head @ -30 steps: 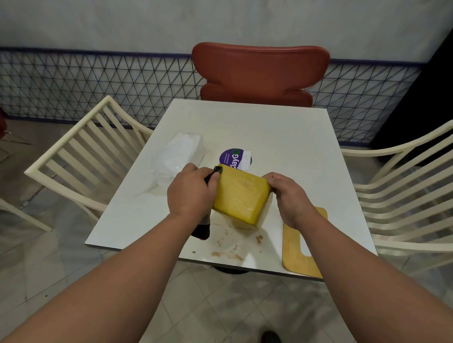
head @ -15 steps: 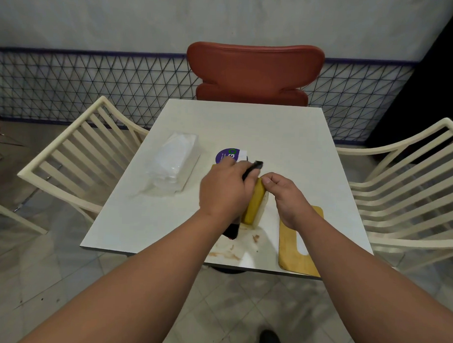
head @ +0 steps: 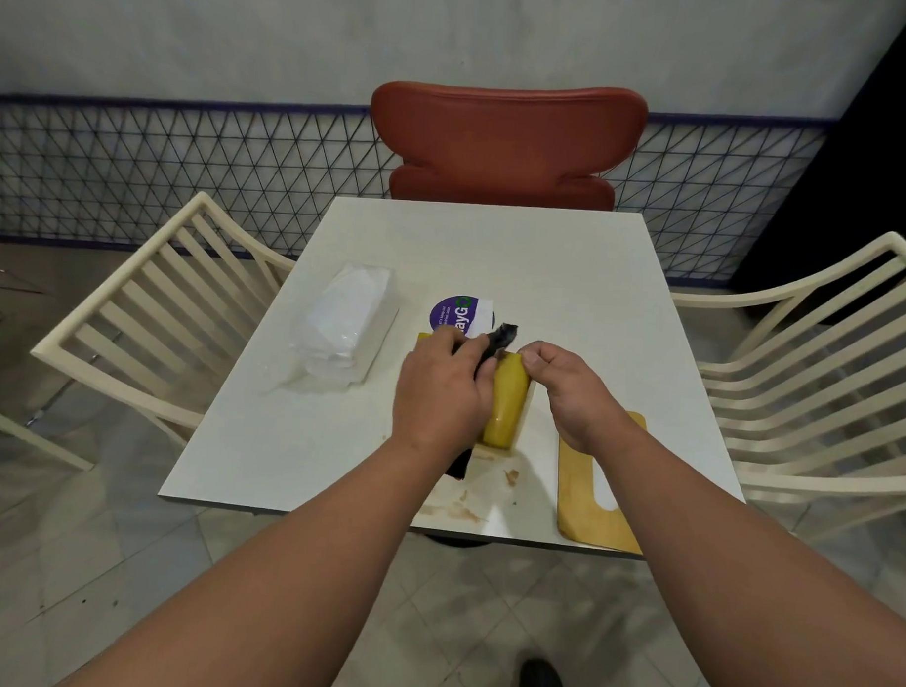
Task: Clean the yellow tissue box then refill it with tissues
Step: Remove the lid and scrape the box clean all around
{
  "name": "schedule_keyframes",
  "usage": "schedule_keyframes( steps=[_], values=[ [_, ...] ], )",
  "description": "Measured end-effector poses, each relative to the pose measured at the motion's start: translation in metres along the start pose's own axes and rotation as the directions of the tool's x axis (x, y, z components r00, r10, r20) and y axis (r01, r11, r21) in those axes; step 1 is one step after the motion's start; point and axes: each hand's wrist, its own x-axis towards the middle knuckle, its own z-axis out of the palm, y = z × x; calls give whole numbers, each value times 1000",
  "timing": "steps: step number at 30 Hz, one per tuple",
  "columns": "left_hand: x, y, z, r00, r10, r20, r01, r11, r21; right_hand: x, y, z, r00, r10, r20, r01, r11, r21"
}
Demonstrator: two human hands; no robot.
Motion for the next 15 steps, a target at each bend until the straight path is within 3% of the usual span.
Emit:
schedule_keyframes(
  steps=[9,15],
  values=[
    [5,-29,-20,972,-235,5,235,972,20,0,1,2,1000,-12,-26,12,999,-33],
    [-14,25,3,997,29,68,-27,999,-30,-1,3,-2,1000,-10,-27,11,999,31]
  ],
)
